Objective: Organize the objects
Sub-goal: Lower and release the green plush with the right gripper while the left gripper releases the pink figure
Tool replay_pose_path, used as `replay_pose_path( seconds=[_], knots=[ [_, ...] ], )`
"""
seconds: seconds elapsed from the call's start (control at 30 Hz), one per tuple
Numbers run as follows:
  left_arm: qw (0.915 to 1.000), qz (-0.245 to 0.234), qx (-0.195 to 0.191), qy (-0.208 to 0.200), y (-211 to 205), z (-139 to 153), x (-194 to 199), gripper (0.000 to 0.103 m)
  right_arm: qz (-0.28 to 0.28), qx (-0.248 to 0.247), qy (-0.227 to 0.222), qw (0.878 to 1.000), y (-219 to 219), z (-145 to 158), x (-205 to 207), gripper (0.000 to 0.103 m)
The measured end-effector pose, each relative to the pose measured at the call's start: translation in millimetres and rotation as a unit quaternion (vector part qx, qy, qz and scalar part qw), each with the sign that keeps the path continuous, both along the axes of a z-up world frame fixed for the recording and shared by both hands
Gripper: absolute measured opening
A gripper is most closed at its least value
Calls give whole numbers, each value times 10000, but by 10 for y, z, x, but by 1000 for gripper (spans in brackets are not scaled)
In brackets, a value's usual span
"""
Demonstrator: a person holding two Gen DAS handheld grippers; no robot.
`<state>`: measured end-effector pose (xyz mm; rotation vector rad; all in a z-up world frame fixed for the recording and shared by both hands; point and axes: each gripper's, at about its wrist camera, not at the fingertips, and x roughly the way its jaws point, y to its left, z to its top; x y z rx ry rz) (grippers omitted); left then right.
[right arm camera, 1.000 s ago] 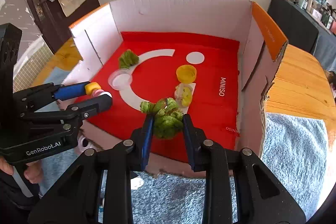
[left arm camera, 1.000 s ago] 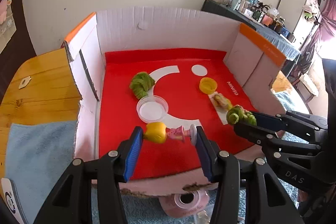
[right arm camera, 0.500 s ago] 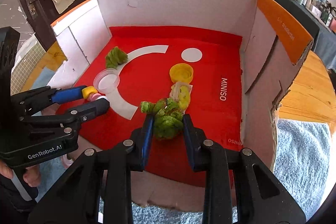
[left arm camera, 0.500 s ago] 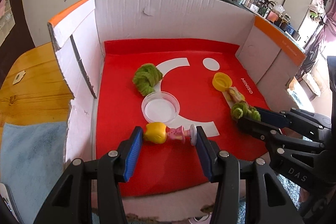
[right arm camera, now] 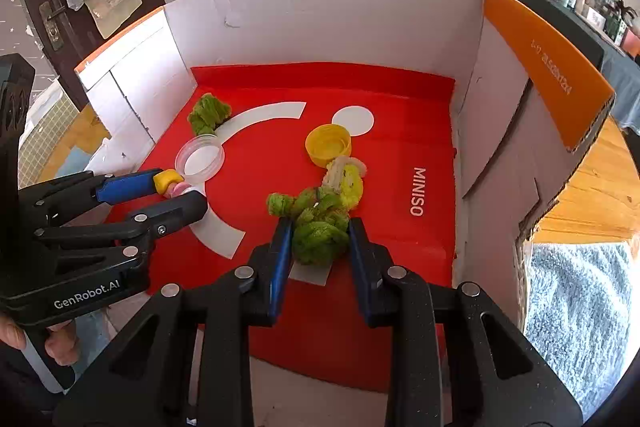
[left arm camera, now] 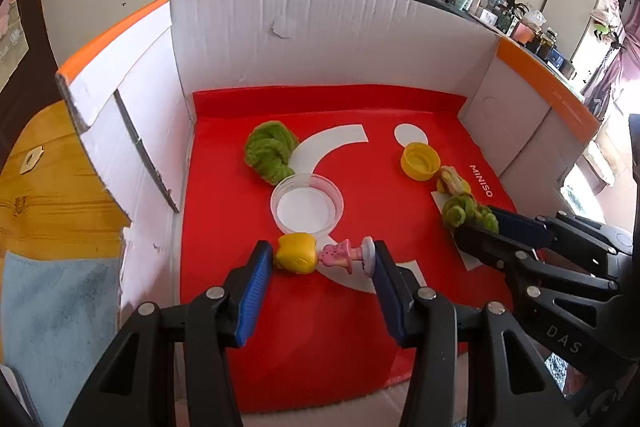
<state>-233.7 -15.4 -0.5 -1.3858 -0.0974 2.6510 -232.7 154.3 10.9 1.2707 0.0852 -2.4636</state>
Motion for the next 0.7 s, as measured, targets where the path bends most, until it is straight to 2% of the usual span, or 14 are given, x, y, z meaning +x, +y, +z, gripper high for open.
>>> replay_pose_path(
  seconds=[0.7],
  knots=[
    [10000, 34, -8, 8, -8, -13, -90, 52, -9, -43, 18, 10000, -9, -13, -33, 27]
  ],
)
